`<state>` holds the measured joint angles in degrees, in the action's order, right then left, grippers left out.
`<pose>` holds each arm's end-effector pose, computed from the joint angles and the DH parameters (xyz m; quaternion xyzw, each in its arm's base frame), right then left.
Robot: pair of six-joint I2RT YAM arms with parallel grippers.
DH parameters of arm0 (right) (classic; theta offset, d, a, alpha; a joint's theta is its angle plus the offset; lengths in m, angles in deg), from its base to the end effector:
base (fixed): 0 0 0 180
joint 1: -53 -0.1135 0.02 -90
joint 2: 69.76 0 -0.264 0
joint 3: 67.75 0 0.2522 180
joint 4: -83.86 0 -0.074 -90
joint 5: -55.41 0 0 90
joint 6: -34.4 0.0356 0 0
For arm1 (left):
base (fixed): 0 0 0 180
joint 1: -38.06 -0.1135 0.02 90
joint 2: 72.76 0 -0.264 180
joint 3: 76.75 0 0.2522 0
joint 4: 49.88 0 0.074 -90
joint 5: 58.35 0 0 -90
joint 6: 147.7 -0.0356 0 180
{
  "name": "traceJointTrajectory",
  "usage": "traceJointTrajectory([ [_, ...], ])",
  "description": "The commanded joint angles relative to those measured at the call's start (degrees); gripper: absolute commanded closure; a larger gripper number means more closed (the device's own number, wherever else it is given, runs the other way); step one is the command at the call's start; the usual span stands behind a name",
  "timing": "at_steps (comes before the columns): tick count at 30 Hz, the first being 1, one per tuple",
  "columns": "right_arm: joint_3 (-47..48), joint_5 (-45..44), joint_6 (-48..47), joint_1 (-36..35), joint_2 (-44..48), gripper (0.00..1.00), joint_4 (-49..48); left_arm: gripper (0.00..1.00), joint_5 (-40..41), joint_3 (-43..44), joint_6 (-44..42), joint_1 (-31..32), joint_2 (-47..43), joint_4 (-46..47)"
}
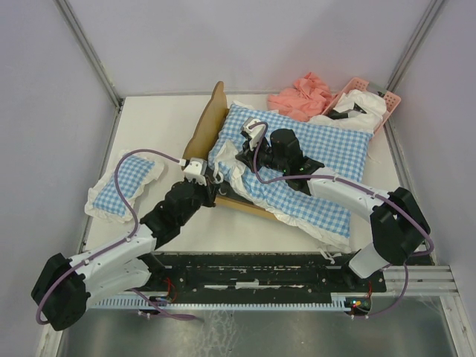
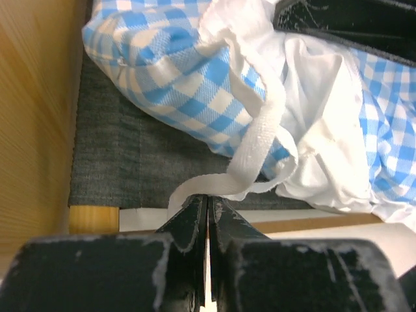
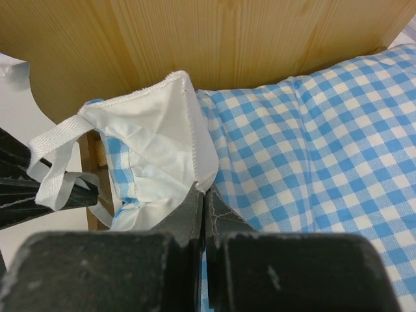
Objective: Set up the pet bed
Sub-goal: Cross the ropes on the bed frame.
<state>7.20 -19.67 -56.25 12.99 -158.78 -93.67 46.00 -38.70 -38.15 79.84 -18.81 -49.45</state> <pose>0.2729 0.2411 0.2853 -0.3489 0.7182 0.2977 0.5233 0.1638 -0.1345 0.2289 0.0780 0.7894 -0.2209 0.5674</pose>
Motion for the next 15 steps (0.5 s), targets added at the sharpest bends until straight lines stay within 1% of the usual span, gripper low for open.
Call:
traceJointTrajectory([
  [1,1.98,1.68,0.9,0.33,0.54,0.98,-0.32,0.97,-3.43,4.02,2.54,0.15,-1.67,-11.65],
  [6,2.91,1.85,0.38,0.29,0.43,0.98,1.23,0.97,-3.1,4.15,2.63,0.14,-2.06,-14.18],
  [11,4.43,1.0,-0.2,0.23,0.36,0.98,2.69,0.89,-1.07,6.88,2.14,0.06,-0.58,-17.56],
  [12,4.54,0.81,-0.3,0.2,0.36,0.98,2.86,0.9,-1.05,7.54,2.04,0.06,-0.43,-18.05],
  [13,4.65,0.74,-0.32,0.25,0.41,0.98,2.97,0.95,-1.45,7.95,1.82,0.06,-0.47,-18.23],
  [14,4.64,0.78,-0.32,0.27,0.48,0.98,3.01,0.97,-2.28,8.08,1.46,0.01,-0.68,-18.05],
  [15,4.72,0.75,-0.25,0.21,0.5,0.98,3.03,0.97,-3.05,8.16,1.38,0.07,-0.95,-17.89],
])
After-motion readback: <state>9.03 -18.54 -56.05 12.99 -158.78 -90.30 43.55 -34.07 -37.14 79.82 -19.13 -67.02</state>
